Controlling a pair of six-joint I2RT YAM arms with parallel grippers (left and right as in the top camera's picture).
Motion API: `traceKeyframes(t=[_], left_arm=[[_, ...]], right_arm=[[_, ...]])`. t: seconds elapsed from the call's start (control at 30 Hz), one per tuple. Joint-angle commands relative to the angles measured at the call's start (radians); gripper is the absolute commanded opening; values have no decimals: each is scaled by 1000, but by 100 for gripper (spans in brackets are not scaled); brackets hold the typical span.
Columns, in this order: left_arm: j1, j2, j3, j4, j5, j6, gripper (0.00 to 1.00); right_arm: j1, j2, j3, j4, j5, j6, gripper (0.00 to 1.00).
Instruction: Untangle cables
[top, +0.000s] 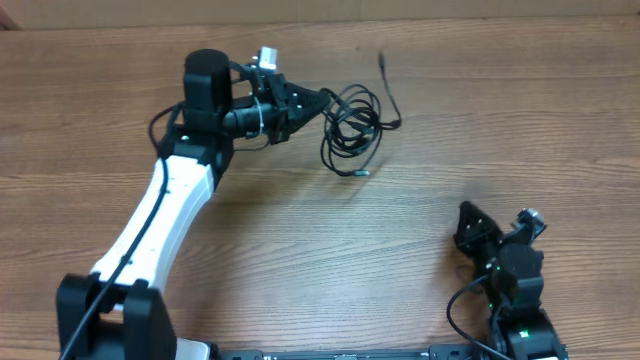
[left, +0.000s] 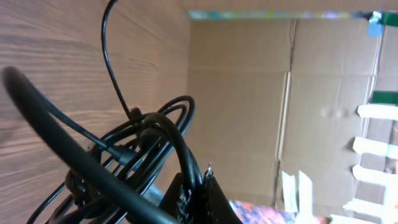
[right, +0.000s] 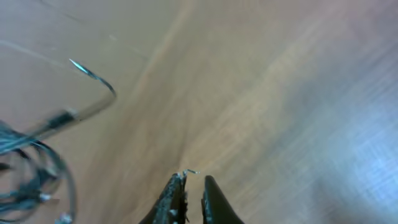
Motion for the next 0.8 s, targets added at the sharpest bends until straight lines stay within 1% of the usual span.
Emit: traceKeyframes(t=[0.0, 0.13, 0.2, 0.27, 0.3, 0.37, 0.43, 0.47, 0.5, 0.57, 0.63, 0.67, 0.7, 0.77], left_arm=[[16, -80, 25, -67, -112, 116, 4], [24, -148, 25, -216, -240, 218, 4], [24, -174, 25, -244, -257, 275, 4], [23, -192, 25, -246, -227, 332, 4], [21, -198, 25, -246, -207, 345, 4], [15, -200, 25, -249, -188, 335, 4], [10, -197, 25, -273, -196, 277, 4], [8, -196, 25, -290, -207, 245, 4], [5, -196, 25, -305, -214, 224, 4], [0, -196, 25, -329, -224, 174, 4], [-6, -196, 25, -346, -235, 89, 4], [-10, -196, 25, -350, -236, 40, 4], [-11, -196, 25, -349, -236, -16, 4], [-19, -197, 25, -349, -247, -103, 4]], right_arm=[[-3, 8, 143, -36, 37, -106, 11], [-3, 57, 299, -208, 7, -120, 12], [-3, 90, 382, -294, -110, -120, 15], [-2, 121, 439, -336, -259, -120, 24], [-2, 137, 456, -337, -354, -120, 30], [-2, 157, 460, -307, -510, -119, 58], [-2, 177, 460, -280, -646, -119, 84], [-2, 189, 460, -270, -687, -114, 89], [-2, 200, 460, -262, -703, -91, 92], [-2, 227, 460, -245, -708, 11, 100], [-2, 264, 460, -211, -708, 112, 100], [-1, 285, 460, -199, -705, 150, 96], [-1, 306, 460, -193, -705, 196, 88], [1, 365, 460, -201, -705, 306, 79]])
